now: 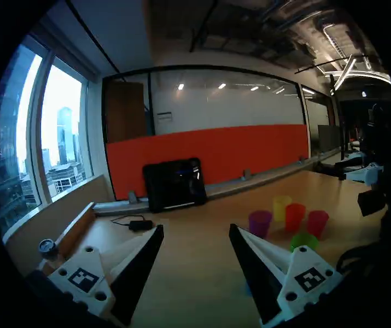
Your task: Pour water
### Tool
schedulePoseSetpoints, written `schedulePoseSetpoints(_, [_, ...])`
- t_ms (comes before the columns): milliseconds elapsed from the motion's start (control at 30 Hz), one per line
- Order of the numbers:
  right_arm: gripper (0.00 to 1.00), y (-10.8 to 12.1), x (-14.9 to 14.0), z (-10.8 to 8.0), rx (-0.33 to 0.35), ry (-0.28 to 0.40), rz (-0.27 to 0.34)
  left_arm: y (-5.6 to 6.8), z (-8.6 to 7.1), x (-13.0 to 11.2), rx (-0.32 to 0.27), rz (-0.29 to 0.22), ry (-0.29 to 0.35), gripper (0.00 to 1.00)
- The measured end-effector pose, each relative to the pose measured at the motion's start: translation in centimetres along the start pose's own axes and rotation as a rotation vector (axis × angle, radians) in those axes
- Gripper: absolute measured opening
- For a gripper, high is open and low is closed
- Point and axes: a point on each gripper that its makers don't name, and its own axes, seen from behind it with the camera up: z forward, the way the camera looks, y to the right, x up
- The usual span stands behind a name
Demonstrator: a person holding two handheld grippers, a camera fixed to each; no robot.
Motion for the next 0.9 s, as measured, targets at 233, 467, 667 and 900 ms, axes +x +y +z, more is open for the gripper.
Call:
schedulePoseSetpoints(233, [1.0, 3.5, 2.4, -2.4, -0.155, 0.113, 0.015, 0.8, -0.5, 2.3, 0.043, -0.019, 0.086, 0.88])
schedulePoseSetpoints(467, [1.0, 6.8, 2.8, -4.3, -0.298, 0.166, 0.011, 1.0, -1.1, 3.4, 0.1, -0.029, 0.144, 0.88])
schedulePoseSetpoints(667, [1.0, 8.6, 2.9, -5.7, -0.398, 0.199, 0.009, 1.4, -1.3, 2.8, 0.137, -0.034, 0.151, 0.88])
schedulePoseSetpoints(900, [1.0, 9.8, 2.1, -6.9, -0.49, 0.211, 0.014, 1.7, -1.3, 1.7, 0.166, -0.066, 0.156, 0.88])
